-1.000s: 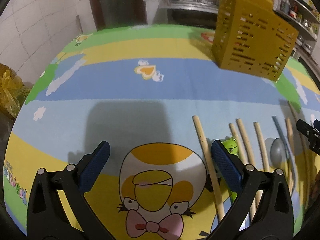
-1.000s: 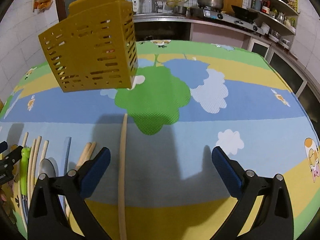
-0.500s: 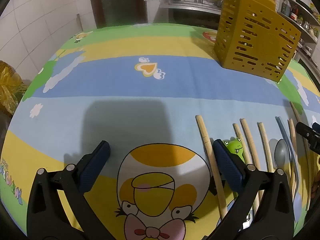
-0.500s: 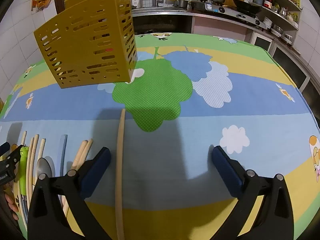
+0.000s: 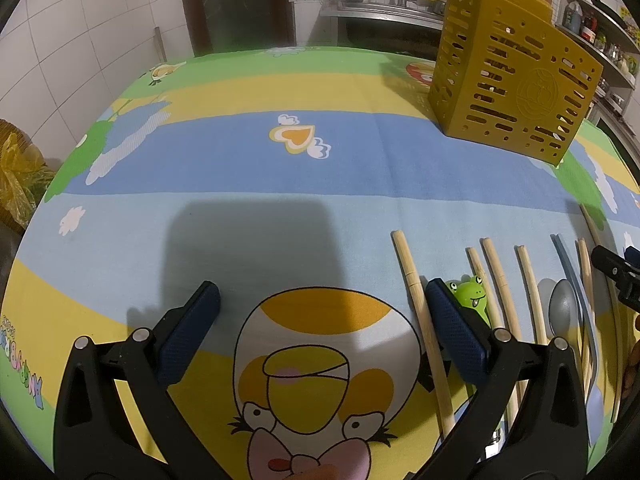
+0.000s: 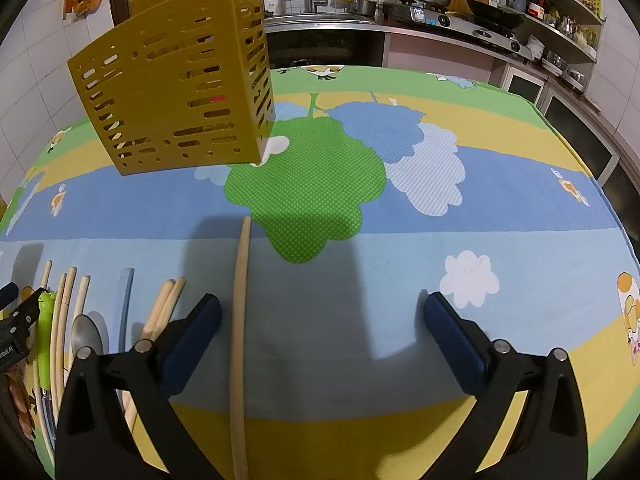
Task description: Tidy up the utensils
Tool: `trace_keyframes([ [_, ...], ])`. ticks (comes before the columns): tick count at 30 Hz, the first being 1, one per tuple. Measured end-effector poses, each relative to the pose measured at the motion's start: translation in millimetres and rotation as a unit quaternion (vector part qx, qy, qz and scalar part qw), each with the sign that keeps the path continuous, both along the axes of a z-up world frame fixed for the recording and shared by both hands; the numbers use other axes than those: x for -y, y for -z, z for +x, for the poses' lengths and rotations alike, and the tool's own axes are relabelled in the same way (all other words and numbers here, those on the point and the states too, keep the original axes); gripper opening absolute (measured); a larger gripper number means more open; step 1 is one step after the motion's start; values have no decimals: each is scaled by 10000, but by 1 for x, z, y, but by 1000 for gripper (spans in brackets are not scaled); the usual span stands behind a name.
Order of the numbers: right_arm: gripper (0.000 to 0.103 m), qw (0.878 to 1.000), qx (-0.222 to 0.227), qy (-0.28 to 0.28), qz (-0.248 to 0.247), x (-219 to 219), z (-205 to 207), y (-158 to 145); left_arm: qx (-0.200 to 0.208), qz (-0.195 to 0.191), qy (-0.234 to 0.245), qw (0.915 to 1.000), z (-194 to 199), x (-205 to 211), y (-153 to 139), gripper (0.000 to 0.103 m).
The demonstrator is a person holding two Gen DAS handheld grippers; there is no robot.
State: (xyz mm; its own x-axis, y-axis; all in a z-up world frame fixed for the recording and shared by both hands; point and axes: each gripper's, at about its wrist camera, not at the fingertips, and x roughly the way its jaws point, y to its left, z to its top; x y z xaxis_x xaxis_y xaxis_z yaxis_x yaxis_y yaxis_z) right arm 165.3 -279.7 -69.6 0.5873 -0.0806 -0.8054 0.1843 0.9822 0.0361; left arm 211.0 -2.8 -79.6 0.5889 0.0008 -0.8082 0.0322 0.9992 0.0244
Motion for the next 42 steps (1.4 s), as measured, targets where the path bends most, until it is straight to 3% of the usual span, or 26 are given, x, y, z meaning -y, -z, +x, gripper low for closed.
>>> trace_keyframes([
  [17, 99, 10000, 16, 19, -28, -3, 1, -1, 7, -27, -39, 10000, -1, 0, 0, 99],
  [20, 95, 10000, 44, -26, -79, -7, 2, -3, -6, -69, -98, 9999, -3, 3, -1, 97],
  [21, 89, 9999, 63, -64, -101, -9, 3, -3, -6, -74, -95, 9999, -4, 4, -2, 96],
  [24, 74, 9997, 127, -177, -115, -15, 4, -7, 10, -84, -62, 9999, -7, 9, -4, 88],
  [30, 47, 9991, 187, -360, -83, -25, 10, -10, -98, -64, 150, 9998, -8, 21, -10, 62],
  [36, 13, 9993, 184, -292, 131, -24, 19, -13, -328, -164, 245, 9990, 5, 26, -17, 27],
  [40, 6, 9992, 233, -226, 237, -23, 18, -14, -388, -306, 270, 9984, 11, 24, -18, 8],
  [42, 6, 9989, 342, -160, 292, -22, 12, -19, -402, -376, 289, 9981, 11, 23, -19, 8],
])
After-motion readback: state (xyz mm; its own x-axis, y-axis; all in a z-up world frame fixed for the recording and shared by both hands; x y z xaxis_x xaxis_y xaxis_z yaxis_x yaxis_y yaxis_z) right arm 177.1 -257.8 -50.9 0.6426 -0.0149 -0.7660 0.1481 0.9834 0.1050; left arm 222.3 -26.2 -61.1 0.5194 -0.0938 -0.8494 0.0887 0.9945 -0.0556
